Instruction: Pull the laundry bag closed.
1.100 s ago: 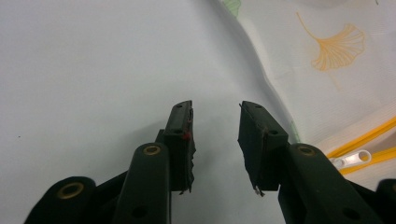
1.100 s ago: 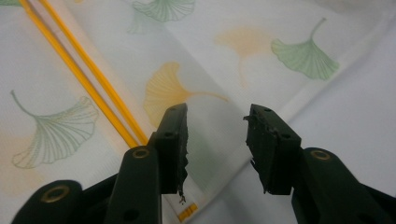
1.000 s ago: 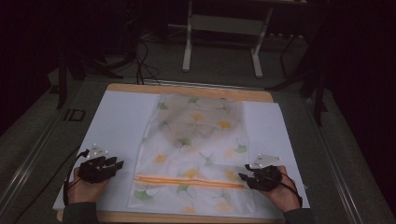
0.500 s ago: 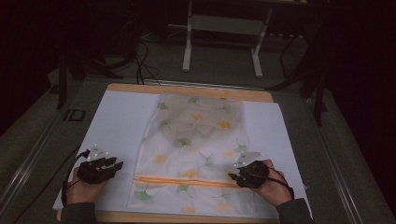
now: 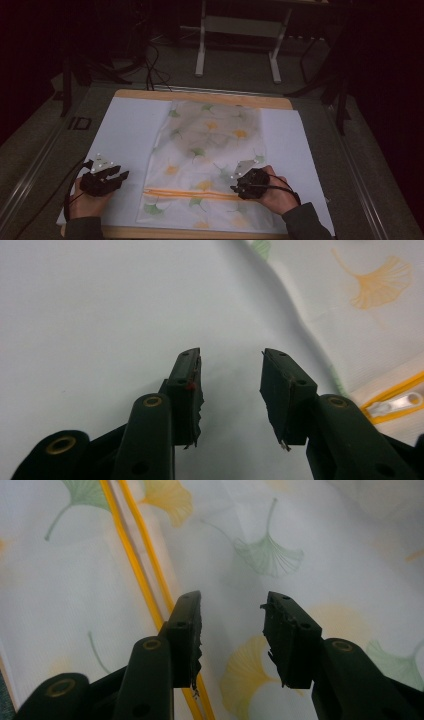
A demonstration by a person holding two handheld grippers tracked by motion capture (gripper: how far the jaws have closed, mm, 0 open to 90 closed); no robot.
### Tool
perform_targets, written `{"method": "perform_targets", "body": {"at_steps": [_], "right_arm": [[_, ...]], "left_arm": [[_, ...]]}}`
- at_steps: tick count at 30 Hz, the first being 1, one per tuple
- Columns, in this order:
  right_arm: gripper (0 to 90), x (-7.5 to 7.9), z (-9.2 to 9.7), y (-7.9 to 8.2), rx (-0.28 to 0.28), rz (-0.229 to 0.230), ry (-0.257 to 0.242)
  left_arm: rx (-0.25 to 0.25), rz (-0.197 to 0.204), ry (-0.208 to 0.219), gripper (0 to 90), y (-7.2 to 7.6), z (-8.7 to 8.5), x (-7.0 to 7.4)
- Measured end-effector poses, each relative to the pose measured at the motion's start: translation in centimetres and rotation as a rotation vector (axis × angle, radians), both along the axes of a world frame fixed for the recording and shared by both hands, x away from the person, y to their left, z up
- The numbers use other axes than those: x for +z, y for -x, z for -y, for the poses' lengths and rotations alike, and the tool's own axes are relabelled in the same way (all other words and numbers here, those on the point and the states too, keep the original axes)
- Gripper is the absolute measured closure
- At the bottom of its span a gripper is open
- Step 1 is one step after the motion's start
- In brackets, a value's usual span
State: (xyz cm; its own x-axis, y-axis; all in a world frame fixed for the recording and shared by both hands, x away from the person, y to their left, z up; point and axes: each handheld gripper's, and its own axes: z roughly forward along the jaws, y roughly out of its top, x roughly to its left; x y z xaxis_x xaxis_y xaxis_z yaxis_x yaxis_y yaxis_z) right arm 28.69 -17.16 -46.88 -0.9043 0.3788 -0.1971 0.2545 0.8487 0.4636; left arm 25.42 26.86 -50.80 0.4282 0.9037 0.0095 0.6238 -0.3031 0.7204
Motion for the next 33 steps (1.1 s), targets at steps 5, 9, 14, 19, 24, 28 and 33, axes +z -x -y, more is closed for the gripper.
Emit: {"method": "perform_targets", "body": {"at_steps": [5,9,14,19,24,28,33], "right_arm": [[58.6,0.1,-1.3,-0.1,0.029,-0.005,0.016],[59.2,0.3,-2.7,-0.2,0.059,-0.010,0.037],[59.1,0.5,-4.3,-0.3,0.103,-0.015,0.059],[58.7,0.4,-5.8,-0.3,0.127,-0.016,0.085],[57.6,0.5,-7.9,-0.5,0.156,-0.016,0.097],[57.2,0.6,-9.2,-0.6,0.178,-0.017,0.107],[57.3,0.7,-10.8,-0.7,0.203,-0.018,0.113]], "left_arm": [[0.004,-0.021,-0.014,60.6,-0.1,-0.1,-0.1],[0.001,-0.021,-0.014,60.0,-0.1,-0.1,0.0],[0.001,-0.032,-0.013,60.4,-0.1,0.0,0.0],[-0.003,-0.026,-0.017,61.7,-0.1,-0.1,0.0],[0.003,-0.025,-0.016,63.5,0.0,-0.2,0.0],[0.001,-0.021,-0.016,63.5,0.0,-0.3,0.1],[0.004,-0.018,-0.007,63.3,0.1,-0.4,0.1]]}}
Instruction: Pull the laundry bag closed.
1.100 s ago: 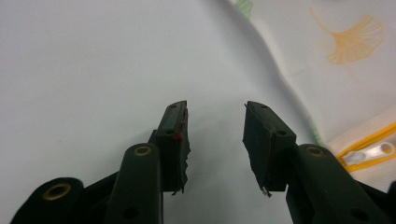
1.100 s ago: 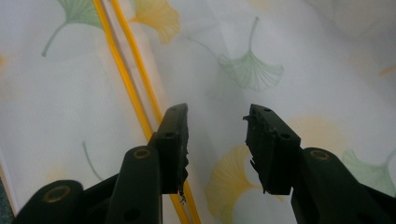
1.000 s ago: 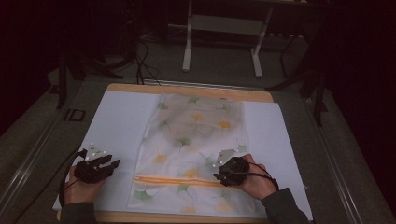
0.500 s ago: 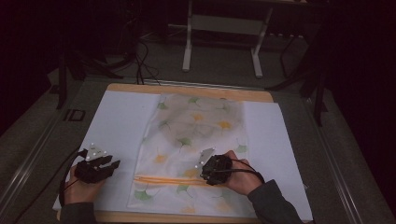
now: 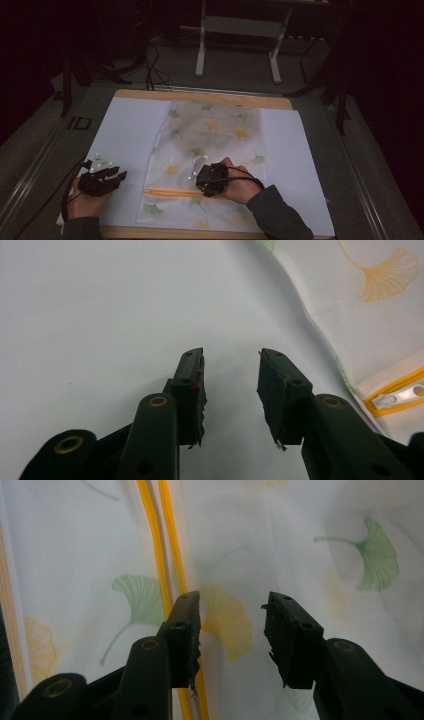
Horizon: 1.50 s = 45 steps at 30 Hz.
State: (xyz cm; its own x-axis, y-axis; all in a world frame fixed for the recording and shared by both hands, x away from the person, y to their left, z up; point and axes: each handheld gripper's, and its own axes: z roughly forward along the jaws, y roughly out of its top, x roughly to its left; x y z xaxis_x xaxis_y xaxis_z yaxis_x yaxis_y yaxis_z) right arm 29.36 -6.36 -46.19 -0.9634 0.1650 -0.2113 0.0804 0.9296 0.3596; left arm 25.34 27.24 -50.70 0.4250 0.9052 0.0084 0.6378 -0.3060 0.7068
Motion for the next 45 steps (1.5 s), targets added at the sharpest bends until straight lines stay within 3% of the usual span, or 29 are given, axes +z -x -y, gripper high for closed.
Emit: {"method": "perform_targets", "body": {"at_steps": [10,19,27,37,45], "right_arm": [[58.9,0.2,-3.0,0.1,0.044,-0.009,0.007],[68.7,0.1,-5.5,0.5,0.090,-0.013,0.006],[66.9,0.0,-7.6,1.0,0.112,-0.018,-0.015],[65.1,-0.7,-10.2,1.3,0.130,-0.027,-0.029],[72.6,-1.6,-12.0,1.6,0.146,-0.037,-0.029]], "left_arm": [[0.003,-0.010,-0.006,64.1,0.0,-0.1,-0.1],[0.009,-0.016,-0.005,64.1,-0.1,-0.2,0.0],[0.015,-0.016,-0.009,63.8,0.0,-0.3,0.0],[0.019,-0.012,-0.017,63.0,-0.1,-0.4,0.1],[0.020,-0.015,-0.020,62.8,-0.1,-0.4,0.1]]}}
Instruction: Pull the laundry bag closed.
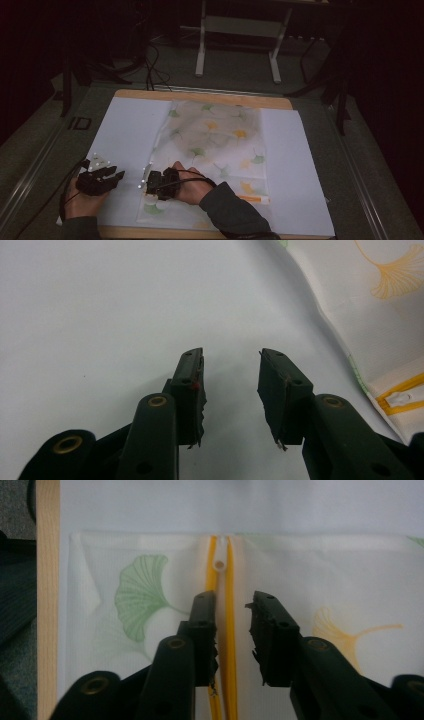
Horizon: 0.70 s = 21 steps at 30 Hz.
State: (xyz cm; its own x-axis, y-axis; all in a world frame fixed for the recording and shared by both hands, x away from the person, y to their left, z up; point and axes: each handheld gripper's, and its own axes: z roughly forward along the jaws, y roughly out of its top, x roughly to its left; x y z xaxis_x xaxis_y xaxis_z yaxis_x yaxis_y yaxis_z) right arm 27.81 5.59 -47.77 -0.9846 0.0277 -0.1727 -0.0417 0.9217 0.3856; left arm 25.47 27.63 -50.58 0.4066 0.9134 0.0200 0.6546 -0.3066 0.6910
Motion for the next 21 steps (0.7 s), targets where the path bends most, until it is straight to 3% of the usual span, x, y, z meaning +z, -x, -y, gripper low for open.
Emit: {"method": "perform_targets", "body": {"at_steps": [9,21], "right_arm": [[71.9,-0.7,-1.9,0.1,0.000,-0.014,0.015],[71.7,-2.1,-3.4,-0.5,-0.015,-0.052,0.071]], "left_arm": [[0.005,0.005,-0.002,62.1,0.0,0.0,0.0],[0.003,0.001,-0.001,61.8,-0.1,0.0,0.0]]}}
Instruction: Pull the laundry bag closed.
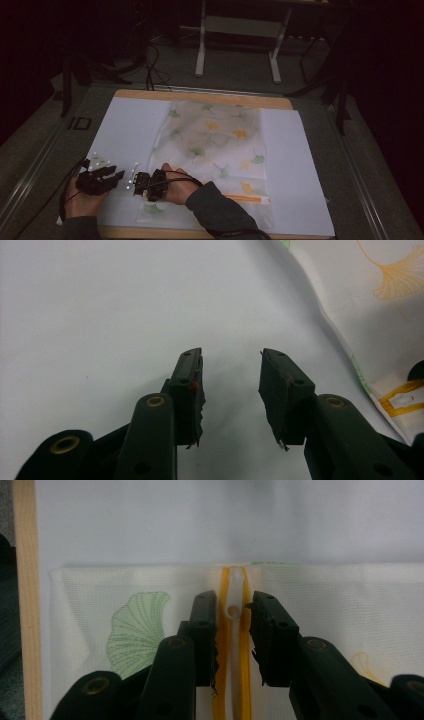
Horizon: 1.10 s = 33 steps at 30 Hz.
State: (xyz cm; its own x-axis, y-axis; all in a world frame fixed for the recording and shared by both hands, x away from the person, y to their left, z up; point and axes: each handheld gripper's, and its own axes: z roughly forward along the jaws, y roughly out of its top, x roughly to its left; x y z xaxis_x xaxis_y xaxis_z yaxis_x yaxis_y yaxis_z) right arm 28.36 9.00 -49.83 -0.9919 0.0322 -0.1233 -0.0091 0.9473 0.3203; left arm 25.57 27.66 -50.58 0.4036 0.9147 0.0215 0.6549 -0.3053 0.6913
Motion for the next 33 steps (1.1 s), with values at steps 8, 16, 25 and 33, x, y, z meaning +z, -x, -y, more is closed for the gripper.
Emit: {"method": "perform_targets", "body": {"at_steps": [8,16,25,33], "right_arm": [[74.4,-0.4,-0.7,-0.7,-0.023,-0.038,0.024],[82.1,-0.5,-1.0,-1.2,-0.030,-0.097,0.042],[84.0,-0.5,-0.7,-0.9,-0.016,-0.060,0.030],[84.1,-0.5,-0.1,-0.7,-0.006,-0.041,0.016]], "left_arm": [[-0.001,-0.002,0.000,61.7,0.0,-0.1,0.0],[-0.005,-0.004,-0.001,61.8,0.0,0.1,-0.1],[-0.008,-0.009,0.003,61.8,0.0,0.0,0.0],[-0.018,-0.015,0.015,62.0,-0.1,0.2,0.0]]}}
